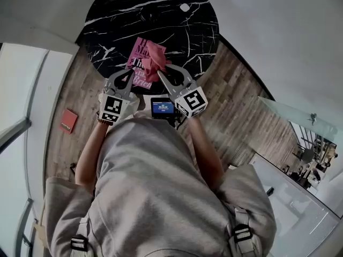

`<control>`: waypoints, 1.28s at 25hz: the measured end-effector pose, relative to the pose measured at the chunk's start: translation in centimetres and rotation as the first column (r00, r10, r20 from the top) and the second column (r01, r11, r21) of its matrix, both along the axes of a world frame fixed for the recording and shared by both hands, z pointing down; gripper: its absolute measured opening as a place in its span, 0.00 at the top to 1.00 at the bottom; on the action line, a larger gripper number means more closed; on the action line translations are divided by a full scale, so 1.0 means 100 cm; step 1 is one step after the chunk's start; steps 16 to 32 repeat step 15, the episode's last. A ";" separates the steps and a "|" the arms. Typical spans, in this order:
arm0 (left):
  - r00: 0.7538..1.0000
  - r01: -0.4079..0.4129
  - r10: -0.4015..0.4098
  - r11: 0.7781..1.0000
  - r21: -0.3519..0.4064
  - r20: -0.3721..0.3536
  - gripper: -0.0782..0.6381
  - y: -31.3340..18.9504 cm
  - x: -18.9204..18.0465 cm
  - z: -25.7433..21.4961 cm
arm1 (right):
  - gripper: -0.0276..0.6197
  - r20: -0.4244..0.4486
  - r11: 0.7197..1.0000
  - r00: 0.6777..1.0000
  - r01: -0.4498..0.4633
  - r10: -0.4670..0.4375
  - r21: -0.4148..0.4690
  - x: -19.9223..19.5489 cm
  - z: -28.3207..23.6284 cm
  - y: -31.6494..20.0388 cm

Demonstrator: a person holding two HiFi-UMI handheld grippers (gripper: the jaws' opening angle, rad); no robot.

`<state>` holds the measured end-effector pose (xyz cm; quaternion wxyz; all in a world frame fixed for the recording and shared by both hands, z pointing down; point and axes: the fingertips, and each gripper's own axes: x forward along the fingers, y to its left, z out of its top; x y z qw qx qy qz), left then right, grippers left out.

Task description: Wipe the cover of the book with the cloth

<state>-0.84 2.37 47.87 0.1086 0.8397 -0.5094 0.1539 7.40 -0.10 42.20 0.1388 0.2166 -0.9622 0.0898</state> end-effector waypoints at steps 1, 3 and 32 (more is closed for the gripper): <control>1.000 0.003 -0.003 1.000 -0.005 -0.003 0.89 0.004 0.001 -0.001 | 0.85 -0.001 1.000 1.000 -0.010 0.010 0.000 0.005 -0.003 0.002; 1.000 0.016 -0.015 1.000 -0.010 0.002 0.89 0.012 0.000 -0.003 | 0.85 0.005 1.000 1.000 -0.029 0.029 -0.004 0.017 -0.007 0.004; 0.960 0.278 -0.278 0.960 0.008 -0.009 0.89 0.063 0.020 -0.043 | 0.85 0.103 0.993 0.988 -0.112 0.115 -0.027 0.122 -0.007 0.000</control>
